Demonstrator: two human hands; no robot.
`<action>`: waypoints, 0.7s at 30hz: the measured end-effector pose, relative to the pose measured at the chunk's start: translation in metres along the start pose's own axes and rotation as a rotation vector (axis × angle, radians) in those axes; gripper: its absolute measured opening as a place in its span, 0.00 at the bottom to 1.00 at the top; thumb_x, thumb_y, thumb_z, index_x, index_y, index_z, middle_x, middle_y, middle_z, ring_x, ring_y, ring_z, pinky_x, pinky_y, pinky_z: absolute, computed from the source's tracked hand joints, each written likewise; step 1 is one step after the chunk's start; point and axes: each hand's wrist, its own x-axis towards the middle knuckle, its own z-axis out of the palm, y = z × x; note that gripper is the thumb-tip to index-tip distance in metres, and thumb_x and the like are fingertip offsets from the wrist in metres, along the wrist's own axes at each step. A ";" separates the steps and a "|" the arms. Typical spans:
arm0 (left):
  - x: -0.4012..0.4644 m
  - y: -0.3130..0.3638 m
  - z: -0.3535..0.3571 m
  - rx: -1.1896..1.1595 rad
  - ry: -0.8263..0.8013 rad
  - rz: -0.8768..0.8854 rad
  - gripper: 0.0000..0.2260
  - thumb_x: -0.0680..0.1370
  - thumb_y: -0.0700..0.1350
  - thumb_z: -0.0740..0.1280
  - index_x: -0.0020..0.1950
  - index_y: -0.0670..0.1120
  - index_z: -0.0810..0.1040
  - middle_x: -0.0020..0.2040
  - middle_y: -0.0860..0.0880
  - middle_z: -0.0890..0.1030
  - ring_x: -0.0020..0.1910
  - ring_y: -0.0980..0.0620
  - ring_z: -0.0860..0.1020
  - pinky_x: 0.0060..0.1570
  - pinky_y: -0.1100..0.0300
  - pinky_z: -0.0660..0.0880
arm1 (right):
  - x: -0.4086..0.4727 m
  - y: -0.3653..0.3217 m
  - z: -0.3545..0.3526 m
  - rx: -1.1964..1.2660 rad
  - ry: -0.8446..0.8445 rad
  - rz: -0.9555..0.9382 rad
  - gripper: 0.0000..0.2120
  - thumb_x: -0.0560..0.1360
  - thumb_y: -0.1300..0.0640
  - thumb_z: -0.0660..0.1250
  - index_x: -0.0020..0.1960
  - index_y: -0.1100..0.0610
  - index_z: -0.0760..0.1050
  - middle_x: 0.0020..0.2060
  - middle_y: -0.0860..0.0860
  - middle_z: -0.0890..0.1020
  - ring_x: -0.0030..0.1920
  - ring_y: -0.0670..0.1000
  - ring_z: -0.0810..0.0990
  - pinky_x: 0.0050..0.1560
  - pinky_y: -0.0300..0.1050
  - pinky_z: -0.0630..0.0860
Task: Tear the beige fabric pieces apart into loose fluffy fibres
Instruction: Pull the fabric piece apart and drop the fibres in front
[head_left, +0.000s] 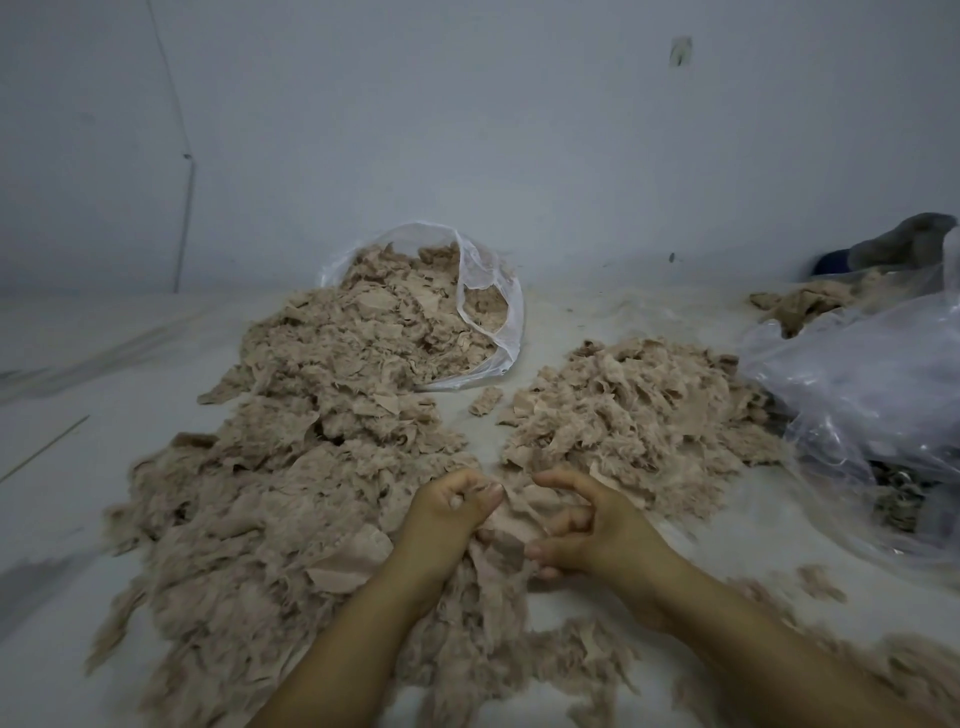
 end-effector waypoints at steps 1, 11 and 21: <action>0.001 0.001 -0.001 -0.004 0.055 -0.012 0.07 0.78 0.41 0.66 0.42 0.39 0.77 0.37 0.41 0.77 0.37 0.45 0.74 0.37 0.55 0.73 | -0.002 0.001 -0.002 0.002 -0.010 0.008 0.29 0.67 0.72 0.74 0.61 0.51 0.71 0.32 0.56 0.82 0.32 0.53 0.82 0.36 0.46 0.81; 0.002 0.002 0.000 -0.053 0.008 -0.029 0.14 0.72 0.47 0.70 0.52 0.39 0.77 0.32 0.46 0.74 0.24 0.56 0.69 0.24 0.64 0.69 | -0.005 -0.003 -0.002 0.009 0.019 0.047 0.23 0.64 0.56 0.77 0.56 0.57 0.74 0.30 0.55 0.82 0.28 0.51 0.80 0.30 0.43 0.79; 0.005 -0.006 -0.001 0.104 0.081 0.020 0.09 0.77 0.42 0.67 0.45 0.35 0.78 0.38 0.45 0.78 0.33 0.54 0.75 0.35 0.62 0.73 | -0.009 -0.005 -0.005 -0.191 -0.065 0.088 0.15 0.72 0.72 0.69 0.54 0.62 0.70 0.28 0.55 0.80 0.26 0.49 0.78 0.29 0.41 0.77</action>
